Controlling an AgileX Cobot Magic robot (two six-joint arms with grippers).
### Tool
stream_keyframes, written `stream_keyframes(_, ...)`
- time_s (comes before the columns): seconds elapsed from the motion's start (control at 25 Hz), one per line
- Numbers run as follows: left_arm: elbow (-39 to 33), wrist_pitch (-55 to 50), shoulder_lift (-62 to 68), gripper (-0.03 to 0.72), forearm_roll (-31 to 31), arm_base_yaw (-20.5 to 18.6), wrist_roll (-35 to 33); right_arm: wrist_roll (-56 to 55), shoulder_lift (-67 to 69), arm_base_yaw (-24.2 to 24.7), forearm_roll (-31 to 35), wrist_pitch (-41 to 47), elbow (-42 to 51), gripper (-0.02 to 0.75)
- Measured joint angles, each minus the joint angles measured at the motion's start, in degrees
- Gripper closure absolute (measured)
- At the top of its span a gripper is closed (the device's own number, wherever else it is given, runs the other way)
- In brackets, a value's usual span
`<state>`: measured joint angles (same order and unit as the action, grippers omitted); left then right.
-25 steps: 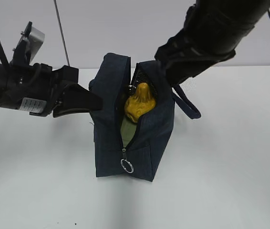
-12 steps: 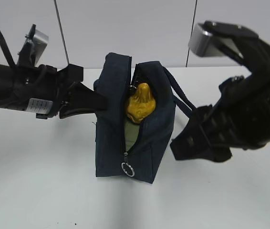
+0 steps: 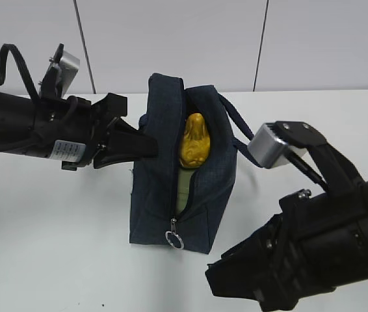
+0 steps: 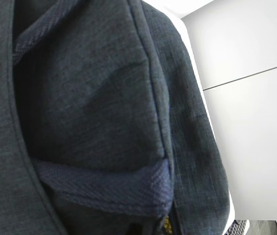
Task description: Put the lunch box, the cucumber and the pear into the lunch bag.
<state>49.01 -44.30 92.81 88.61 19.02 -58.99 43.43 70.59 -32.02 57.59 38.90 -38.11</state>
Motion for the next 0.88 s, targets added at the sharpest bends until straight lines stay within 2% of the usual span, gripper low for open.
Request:
stream_keyframes(0.32,0.0,0.0,0.11,0.687,0.1,0.0,-1.7,5.73,0.0,0.0,-0.31,-1.33,1.31,0.494)
stream_keyframes(0.44,0.0,0.14,-0.11,0.618,-0.46,0.0,-4.79,5.77,0.0,0.0,-0.34,-1.41,1.31,0.494)
stream_keyframes(0.64,0.01,0.26,-2.58,0.424,-4.19,0.0,-10.32,5.86,0.0,0.0,-0.44,-1.05,1.31,0.493)
stream_keyframes(0.72,0.01,0.26,-3.27,0.391,-7.44,0.0,-11.08,5.86,0.0,0.0,-0.44,-0.95,1.31,0.493)
stream_keyframes(0.88,0.01,-0.44,-3.65,0.376,-15.79,0.0,-11.44,5.98,0.0,0.0,-0.85,-0.83,1.31,0.494)
